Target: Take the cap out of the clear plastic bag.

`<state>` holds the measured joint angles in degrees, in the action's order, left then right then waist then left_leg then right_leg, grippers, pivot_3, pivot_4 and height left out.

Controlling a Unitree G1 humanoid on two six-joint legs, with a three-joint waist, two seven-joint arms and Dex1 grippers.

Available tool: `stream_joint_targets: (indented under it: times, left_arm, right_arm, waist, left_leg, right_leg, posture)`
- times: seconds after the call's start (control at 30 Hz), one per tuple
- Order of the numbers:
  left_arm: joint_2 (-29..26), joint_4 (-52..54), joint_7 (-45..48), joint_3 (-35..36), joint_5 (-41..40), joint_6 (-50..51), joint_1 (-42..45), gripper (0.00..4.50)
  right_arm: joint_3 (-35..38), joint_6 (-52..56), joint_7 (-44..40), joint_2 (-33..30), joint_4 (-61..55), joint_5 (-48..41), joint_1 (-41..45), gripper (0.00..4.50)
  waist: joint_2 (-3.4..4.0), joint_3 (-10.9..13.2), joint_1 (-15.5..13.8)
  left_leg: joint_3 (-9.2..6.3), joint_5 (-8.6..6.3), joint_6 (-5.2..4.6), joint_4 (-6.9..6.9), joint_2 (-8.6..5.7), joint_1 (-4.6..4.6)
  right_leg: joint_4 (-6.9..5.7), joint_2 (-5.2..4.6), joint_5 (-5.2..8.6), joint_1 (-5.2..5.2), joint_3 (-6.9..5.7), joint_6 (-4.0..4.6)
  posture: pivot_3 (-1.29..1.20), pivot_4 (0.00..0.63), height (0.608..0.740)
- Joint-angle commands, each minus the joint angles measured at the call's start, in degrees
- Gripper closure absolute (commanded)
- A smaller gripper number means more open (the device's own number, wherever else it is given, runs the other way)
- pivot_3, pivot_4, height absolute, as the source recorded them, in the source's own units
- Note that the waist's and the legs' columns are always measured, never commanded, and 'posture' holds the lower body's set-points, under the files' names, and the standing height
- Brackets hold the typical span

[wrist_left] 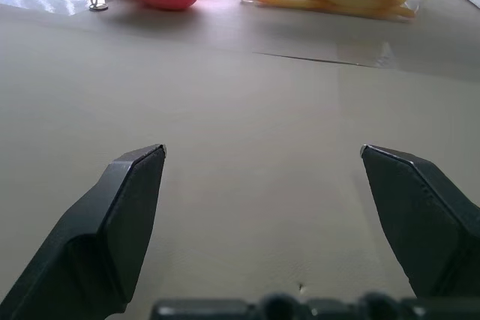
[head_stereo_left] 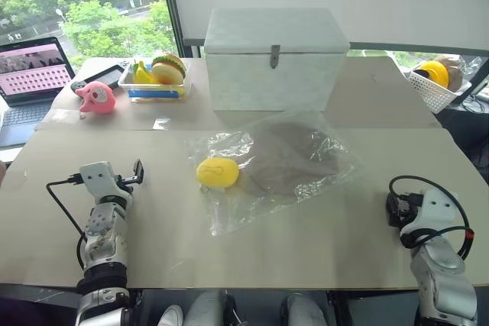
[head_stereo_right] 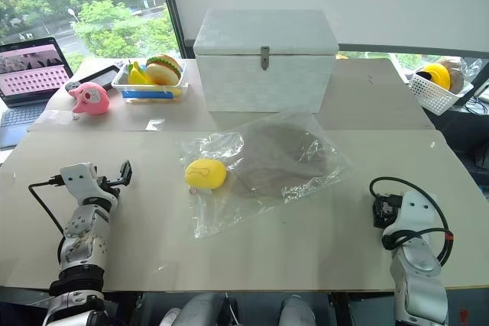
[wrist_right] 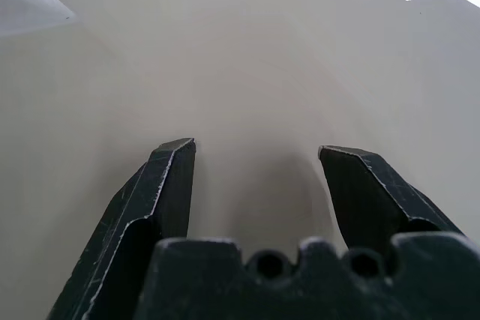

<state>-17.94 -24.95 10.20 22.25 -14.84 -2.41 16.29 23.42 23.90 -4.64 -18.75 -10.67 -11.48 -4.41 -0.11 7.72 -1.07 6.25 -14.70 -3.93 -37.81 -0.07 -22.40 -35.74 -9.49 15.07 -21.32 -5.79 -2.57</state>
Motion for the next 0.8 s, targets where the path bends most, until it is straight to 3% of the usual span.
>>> stream_joint_targets:
  times: [0.03, 0.2, 0.3, 0.43, 0.53, 0.63, 0.7, 0.8]
  left_arm:
    - [-0.3, -2.9, 4.6, -3.1, 0.2, 3.1, -0.7, 0.00]
    - [-9.3, 3.1, 23.7, -8.7, -1.4, 6.0, -1.0, 0.00]
    - [-14.8, 9.4, 32.9, -9.8, -5.1, 10.9, -1.6, 0.00]
    - [-23.3, 14.9, 44.7, -10.8, -7.9, 16.1, -3.1, 0.00]
    - [-27.3, 17.0, 50.4, -11.5, -9.3, 18.2, -4.1, 0.00]
    - [-29.1, 20.0, 54.0, -13.2, -9.5, 19.0, -6.1, 0.00]
    - [-29.1, 21.0, 55.3, -13.8, -9.4, 18.9, -6.5, 0.00]
    - [-29.0, 22.1, 56.4, -13.7, -9.8, 19.0, -6.7, 0.00]
  right_arm:
    - [-0.4, 0.4, -1.1, -0.8, -1.8, -0.1, -0.3, 0.69]
    - [-1.9, 9.0, -12.3, -12.6, -8.8, -3.7, 1.0, 0.69]
    - [0.2, 18.9, -20.4, -21.0, -16.0, -13.2, 4.1, 0.69]
    - [3.7, 30.1, -28.8, -29.5, -24.2, -27.9, 8.3, 0.69]
    - [0.4, 34.2, -34.2, -34.2, -30.2, -37.1, 10.6, 0.69]
    - [-10.0, 36.2, -34.1, -32.3, -32.5, -41.3, 18.5, 0.69]
    - [-18.3, 36.8, -30.3, -27.0, -30.0, -38.4, 24.5, 0.69]
    - [-24.3, 37.8, -26.8, -23.4, -28.1, -35.3, 27.9, 0.69]
  waist:
    - [0.00, 0.0, 0.0]
    - [0.05, 0.1, -0.1]
    - [-0.13, 0.3, 0.4]
    - [-0.77, 0.7, 0.8]
    - [-0.80, 0.8, 0.8]
    - [-0.81, 1.0, 0.7]
    - [-0.94, 1.1, 1.0]
    - [-1.12, 1.3, 0.7]
  left_leg:
    - [0.00, 0.00, 0.00, 0.00, 0.00, 0.00]
    - [0.04, 0.01, 0.01, 0.00, -0.01, -0.08]
    - [0.10, 0.10, 0.04, -0.06, 0.00, -0.75]
    - [0.05, 0.41, -0.23, -0.10, 0.29, -0.93]
    - [0.05, 0.33, -0.19, -0.09, 0.44, -0.95]
    - [0.05, 0.18, -0.34, -0.09, 0.46, -0.96]
    - [0.08, 0.15, -0.37, -0.09, 0.46, -0.96]
    - [0.07, 0.24, -0.22, -0.11, 0.50, -1.12]
  right_leg:
    - [0.00, 0.00, 0.00, 0.00, 0.00, 0.00]
    - [0.00, 0.01, 0.00, -0.10, -0.02, -0.01]
    - [-0.07, 0.04, -0.04, -0.87, 0.09, 0.05]
    - [-0.09, 0.37, -0.10, -1.04, -0.12, 0.17]
    - [0.08, 0.48, -0.11, -1.01, -0.17, 0.20]
    - [0.33, 0.35, -0.11, -0.93, -0.21, 0.21]
    - [0.45, 0.25, -0.17, -0.92, -0.22, 0.25]
    - [0.57, 0.16, -0.43, -1.04, -0.25, 0.28]
  posture:
    - [0.00, 0.150, 0.723]
    - [0.00, 0.150, 0.723]
    - [0.00, 0.150, 0.723]
    - [0.00, 0.150, 0.723]
    - [0.00, 0.150, 0.723]
    - [0.00, 0.150, 0.723]
    - [0.00, 0.150, 0.723]
    - [0.00, 0.150, 0.723]
